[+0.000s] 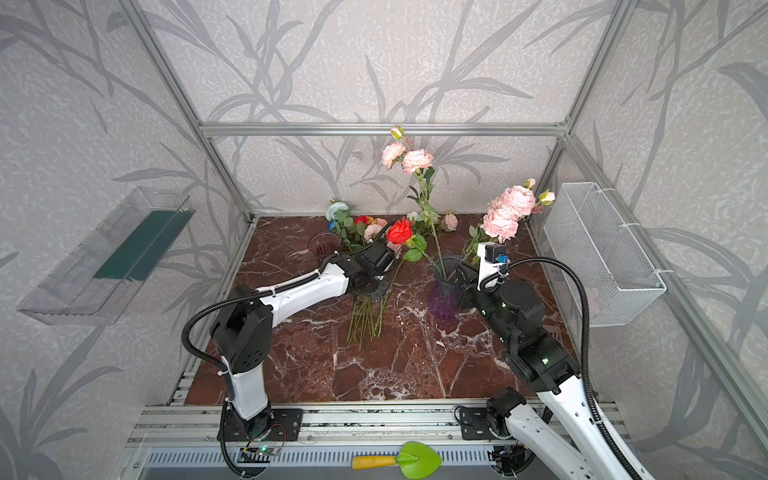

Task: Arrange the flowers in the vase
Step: 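Grasp a white rose stem in the pile with the left gripper, then lift the white rose with left gripper while right releases pink rose and approaches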

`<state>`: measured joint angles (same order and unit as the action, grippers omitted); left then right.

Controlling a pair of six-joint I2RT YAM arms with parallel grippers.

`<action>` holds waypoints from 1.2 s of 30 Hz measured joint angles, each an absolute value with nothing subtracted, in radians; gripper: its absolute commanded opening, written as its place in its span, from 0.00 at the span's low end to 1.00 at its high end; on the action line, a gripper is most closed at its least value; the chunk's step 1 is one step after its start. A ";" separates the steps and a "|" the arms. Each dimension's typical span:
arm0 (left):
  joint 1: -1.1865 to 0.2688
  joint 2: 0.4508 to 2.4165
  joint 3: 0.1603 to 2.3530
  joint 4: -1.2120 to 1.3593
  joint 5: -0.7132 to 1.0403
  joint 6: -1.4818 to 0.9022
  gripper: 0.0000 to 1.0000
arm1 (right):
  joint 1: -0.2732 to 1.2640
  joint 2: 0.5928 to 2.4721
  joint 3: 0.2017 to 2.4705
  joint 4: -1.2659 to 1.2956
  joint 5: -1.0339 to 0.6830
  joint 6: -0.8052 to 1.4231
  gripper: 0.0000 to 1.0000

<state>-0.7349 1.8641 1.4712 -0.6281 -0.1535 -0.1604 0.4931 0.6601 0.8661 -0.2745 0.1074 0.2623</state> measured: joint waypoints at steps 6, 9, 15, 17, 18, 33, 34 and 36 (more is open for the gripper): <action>-0.734 1.718 1.446 -0.603 -0.163 -0.209 0.00 | 0.493 0.660 0.866 -0.274 0.107 0.266 0.16; -0.731 1.622 1.386 -0.560 -0.186 -0.238 0.00 | 0.493 0.661 0.867 -0.274 0.107 0.270 0.16; -0.706 1.470 1.304 -0.506 -0.252 -0.296 0.00 | 0.493 0.681 0.889 -0.274 0.099 0.284 0.16; -0.699 1.427 1.286 -0.484 -0.289 -0.310 0.00 | 0.493 0.694 0.907 -0.271 0.089 0.289 0.19; -0.696 1.407 1.276 -0.475 -0.307 -0.315 0.00 | 0.493 0.699 0.913 -0.266 0.082 0.291 0.21; -0.808 0.909 0.795 0.164 -0.201 -0.120 0.00 | 0.588 0.919 1.134 -0.136 -0.191 0.321 0.47; -0.826 0.905 0.793 0.183 -0.179 -0.098 0.00 | 0.615 0.944 1.163 -0.129 -0.199 0.317 0.48; -0.857 0.904 0.793 0.217 -0.152 -0.075 0.00 | 0.665 0.987 1.211 -0.119 -0.208 0.306 0.50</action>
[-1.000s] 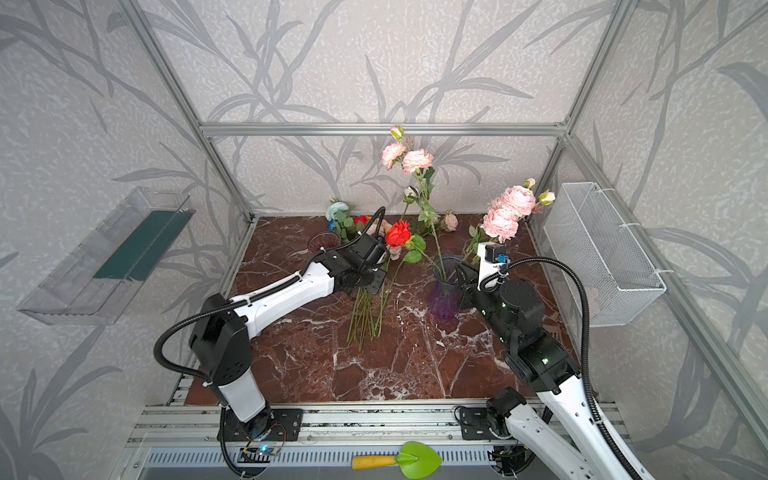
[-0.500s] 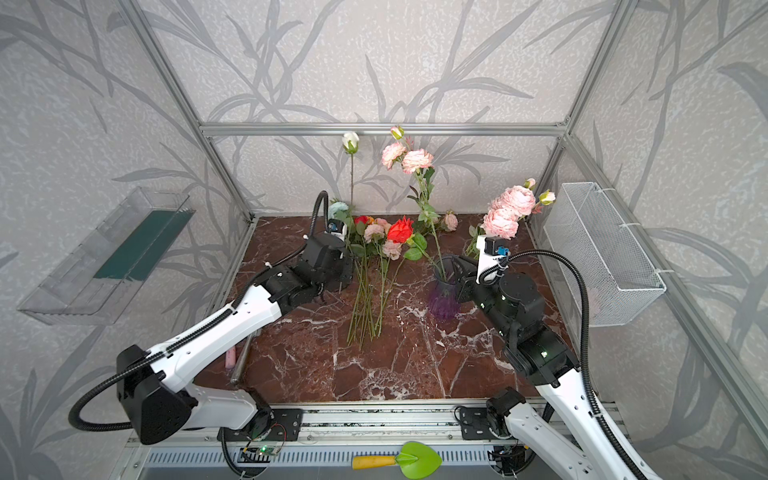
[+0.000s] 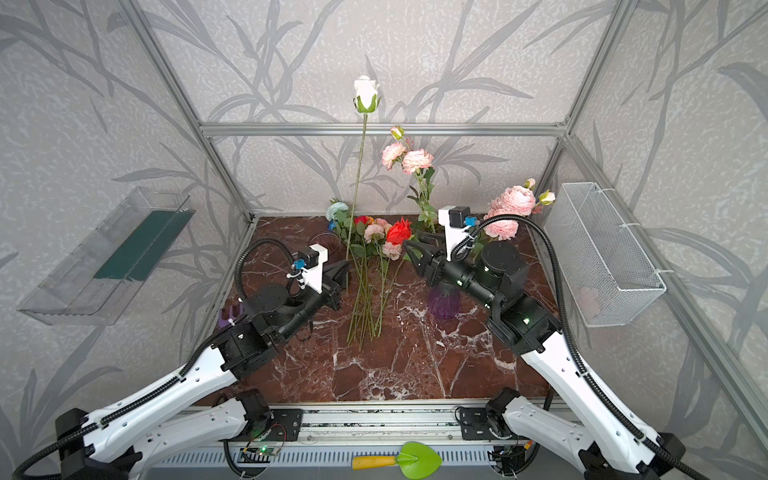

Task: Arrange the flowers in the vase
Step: 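Lift the white rose with left gripper while right releases pink rose and approaches, then grasp the white rose stem with the right gripper above the left gripper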

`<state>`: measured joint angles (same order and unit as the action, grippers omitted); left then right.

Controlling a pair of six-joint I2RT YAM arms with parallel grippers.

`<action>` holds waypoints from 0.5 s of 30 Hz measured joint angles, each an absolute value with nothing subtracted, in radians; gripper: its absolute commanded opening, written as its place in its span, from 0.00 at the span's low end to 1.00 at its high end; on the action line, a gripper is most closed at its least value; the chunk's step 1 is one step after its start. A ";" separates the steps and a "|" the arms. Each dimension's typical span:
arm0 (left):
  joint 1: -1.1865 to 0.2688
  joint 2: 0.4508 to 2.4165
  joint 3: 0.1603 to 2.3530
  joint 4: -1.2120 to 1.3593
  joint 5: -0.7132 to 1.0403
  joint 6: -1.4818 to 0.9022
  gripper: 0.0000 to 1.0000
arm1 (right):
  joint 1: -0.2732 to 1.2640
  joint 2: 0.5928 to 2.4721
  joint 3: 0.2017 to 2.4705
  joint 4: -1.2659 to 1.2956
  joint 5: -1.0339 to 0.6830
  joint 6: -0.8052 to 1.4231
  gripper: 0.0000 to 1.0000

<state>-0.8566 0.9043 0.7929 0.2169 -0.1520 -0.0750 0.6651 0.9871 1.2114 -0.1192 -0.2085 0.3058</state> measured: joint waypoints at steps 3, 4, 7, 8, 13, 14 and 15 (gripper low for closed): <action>-0.903 0.907 0.793 0.242 -0.125 -0.054 0.00 | 0.707 1.047 1.277 -0.107 -0.220 0.300 0.51; -0.918 0.910 0.793 0.247 -0.120 -0.046 0.00 | 0.712 1.063 1.296 -0.105 -0.221 0.303 0.51; -0.962 0.923 0.793 0.249 -0.114 -0.019 0.00 | 0.713 1.101 1.328 -0.096 -0.218 0.319 0.51; -0.974 0.927 0.793 0.248 -0.114 -0.010 0.00 | 0.713 1.111 1.330 -0.087 -0.218 0.327 0.51; -1.016 0.937 0.793 0.248 -0.118 0.017 0.00 | 0.713 1.147 1.330 -0.054 -0.220 0.360 0.41; -1.022 0.938 0.793 0.247 -0.122 0.023 0.00 | 0.713 1.152 1.331 -0.047 -0.220 0.373 0.32; -1.026 0.939 0.793 0.247 -0.125 0.027 0.00 | 0.713 1.156 1.331 -0.042 -0.220 0.376 0.26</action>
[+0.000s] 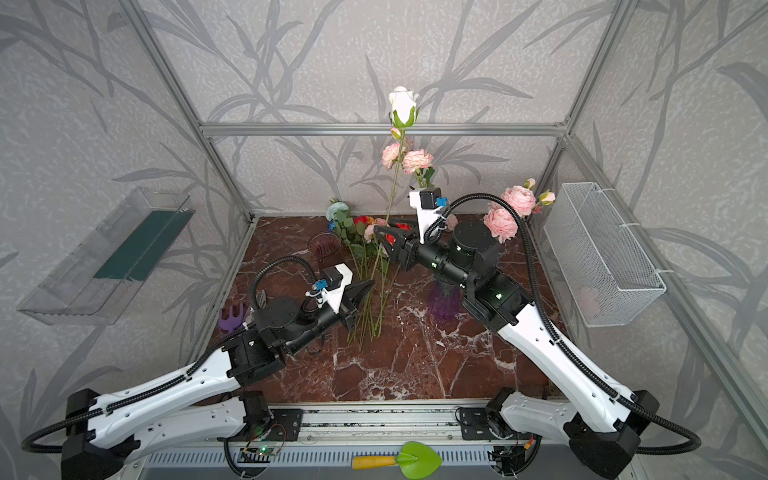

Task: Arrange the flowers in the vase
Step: 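Grasp the white rose stem with the right gripper above the left gripper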

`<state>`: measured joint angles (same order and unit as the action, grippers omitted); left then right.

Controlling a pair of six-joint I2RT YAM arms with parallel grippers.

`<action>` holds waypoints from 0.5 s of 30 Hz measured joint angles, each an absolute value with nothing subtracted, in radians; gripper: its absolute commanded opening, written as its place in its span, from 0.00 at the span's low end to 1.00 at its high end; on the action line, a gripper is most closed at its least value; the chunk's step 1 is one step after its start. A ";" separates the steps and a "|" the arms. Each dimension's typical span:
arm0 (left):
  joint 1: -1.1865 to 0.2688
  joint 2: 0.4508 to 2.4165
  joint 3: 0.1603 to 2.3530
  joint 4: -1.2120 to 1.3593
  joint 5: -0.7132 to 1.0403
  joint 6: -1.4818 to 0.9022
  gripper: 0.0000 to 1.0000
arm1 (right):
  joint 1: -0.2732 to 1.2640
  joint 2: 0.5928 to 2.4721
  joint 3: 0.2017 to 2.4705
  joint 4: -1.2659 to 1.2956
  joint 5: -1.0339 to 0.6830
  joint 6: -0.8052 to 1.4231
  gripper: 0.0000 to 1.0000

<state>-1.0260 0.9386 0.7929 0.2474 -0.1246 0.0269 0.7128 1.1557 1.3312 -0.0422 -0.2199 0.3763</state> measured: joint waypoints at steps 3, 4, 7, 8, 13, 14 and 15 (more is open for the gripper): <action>-1.036 0.941 0.793 0.247 -0.137 0.038 0.00 | 0.713 1.162 1.333 -0.023 -0.219 0.396 0.08; -1.041 0.941 0.793 0.247 -0.141 0.041 0.00 | 0.713 1.162 1.333 -0.020 -0.220 0.402 0.06; -1.049 0.948 0.793 0.248 -0.166 0.048 0.16 | 0.720 1.162 1.333 -0.006 -0.239 0.432 0.01; -1.052 0.950 0.793 0.250 -0.175 0.049 0.36 | 0.722 1.162 1.333 -0.004 -0.241 0.440 0.01; -1.057 0.952 0.793 0.248 -0.224 0.043 0.79 | 0.719 1.155 1.332 0.008 -0.225 0.440 0.02; -1.057 0.952 0.792 0.249 -0.235 0.040 0.81 | 0.719 1.153 1.332 0.008 -0.219 0.435 0.02; -1.058 0.952 0.791 0.251 -0.248 0.037 0.83 | 0.719 1.148 1.332 0.006 -0.208 0.426 0.03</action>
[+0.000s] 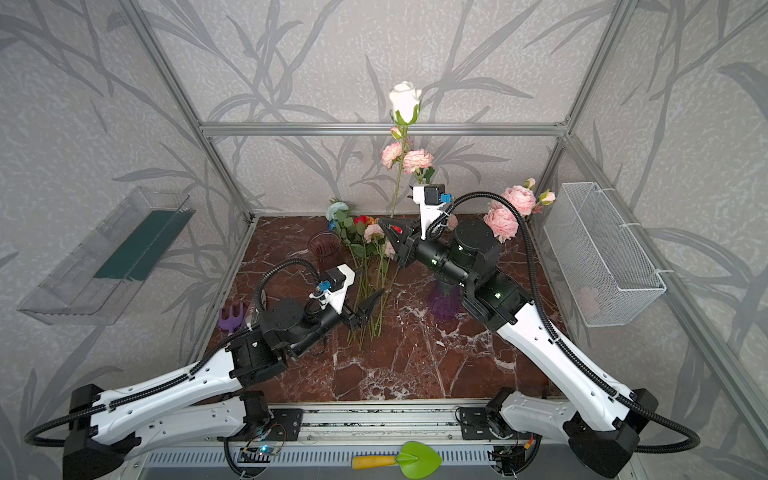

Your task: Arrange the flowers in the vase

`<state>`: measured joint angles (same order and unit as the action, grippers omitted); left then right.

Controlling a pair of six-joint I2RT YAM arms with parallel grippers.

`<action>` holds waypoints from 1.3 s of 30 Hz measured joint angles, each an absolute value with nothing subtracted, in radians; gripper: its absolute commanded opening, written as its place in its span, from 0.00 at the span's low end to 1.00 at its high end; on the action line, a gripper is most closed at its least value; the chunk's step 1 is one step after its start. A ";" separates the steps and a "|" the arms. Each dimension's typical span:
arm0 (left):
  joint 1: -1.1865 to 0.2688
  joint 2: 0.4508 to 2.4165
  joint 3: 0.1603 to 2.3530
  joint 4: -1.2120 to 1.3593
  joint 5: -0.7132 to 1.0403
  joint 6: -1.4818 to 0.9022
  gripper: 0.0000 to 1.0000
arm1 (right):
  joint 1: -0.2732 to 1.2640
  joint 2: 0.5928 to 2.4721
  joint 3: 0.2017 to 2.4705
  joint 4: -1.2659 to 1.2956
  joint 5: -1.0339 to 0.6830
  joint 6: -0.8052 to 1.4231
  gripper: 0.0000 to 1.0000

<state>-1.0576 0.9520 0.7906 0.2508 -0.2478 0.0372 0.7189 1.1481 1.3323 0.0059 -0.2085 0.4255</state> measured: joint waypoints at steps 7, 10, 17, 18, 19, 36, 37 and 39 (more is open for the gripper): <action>-1.058 0.920 0.738 0.319 -0.392 0.039 0.83 | 0.719 1.083 1.362 -0.083 -0.023 0.255 0.01; -1.058 0.908 0.721 0.356 -0.457 0.048 0.83 | 0.719 1.045 1.380 -0.115 0.084 0.185 0.01; -1.059 0.904 0.718 0.397 -0.512 0.053 0.83 | 0.715 1.008 1.394 -0.123 0.317 0.014 0.01; -1.059 0.905 0.718 0.398 -0.515 0.053 0.83 | 0.713 1.013 1.393 -0.120 0.339 -0.008 0.01; -1.059 0.905 0.718 0.397 -0.518 0.053 0.83 | 0.710 1.021 1.388 -0.110 0.362 -0.025 0.01; -1.060 0.924 0.718 0.397 -0.527 0.053 0.83 | 0.555 1.070 1.152 -0.081 0.412 0.084 0.05; -1.060 0.925 0.718 0.397 -0.527 0.053 0.83 | 0.551 1.070 1.139 -0.081 0.412 0.092 0.05; -1.060 0.926 0.718 0.397 -0.529 0.053 0.83 | 0.542 1.068 1.119 -0.085 0.415 0.106 0.05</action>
<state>-1.0595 0.9260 0.7177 0.3969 -0.5293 0.0528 0.5415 1.0683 1.1187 -0.0849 0.4152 0.1059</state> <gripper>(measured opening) 0.829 0.062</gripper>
